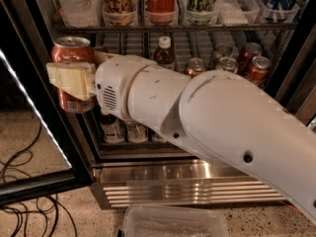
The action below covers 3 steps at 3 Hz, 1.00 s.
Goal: Pick coke can from top shelf of fridge
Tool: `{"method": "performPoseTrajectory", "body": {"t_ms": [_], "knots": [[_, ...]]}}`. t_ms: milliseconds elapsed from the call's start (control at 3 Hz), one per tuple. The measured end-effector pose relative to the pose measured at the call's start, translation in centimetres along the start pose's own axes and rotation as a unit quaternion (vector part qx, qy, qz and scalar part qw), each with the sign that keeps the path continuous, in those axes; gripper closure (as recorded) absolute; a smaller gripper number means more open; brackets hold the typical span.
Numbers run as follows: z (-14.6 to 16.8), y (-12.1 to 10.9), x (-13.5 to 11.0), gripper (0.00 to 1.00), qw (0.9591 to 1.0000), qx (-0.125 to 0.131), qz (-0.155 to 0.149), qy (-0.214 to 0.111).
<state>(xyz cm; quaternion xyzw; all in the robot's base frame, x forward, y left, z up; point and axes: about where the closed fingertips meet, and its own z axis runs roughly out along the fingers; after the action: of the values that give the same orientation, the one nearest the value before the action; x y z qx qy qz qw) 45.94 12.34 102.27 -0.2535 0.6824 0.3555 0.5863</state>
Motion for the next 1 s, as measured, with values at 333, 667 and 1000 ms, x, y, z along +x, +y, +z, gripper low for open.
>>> {"method": "performPoseTrajectory", "body": {"t_ms": [333, 667, 1000], "knots": [[0.0, 0.0, 0.0, 1.00, 1.0000, 0.000, 0.000, 0.000], [-1.4, -0.2, 1.9, 1.00, 0.9997, 0.002, 0.023, 0.005], [-4.9, -1.1, 5.9, 1.00, 0.9985, 0.008, 0.052, 0.014]]}}
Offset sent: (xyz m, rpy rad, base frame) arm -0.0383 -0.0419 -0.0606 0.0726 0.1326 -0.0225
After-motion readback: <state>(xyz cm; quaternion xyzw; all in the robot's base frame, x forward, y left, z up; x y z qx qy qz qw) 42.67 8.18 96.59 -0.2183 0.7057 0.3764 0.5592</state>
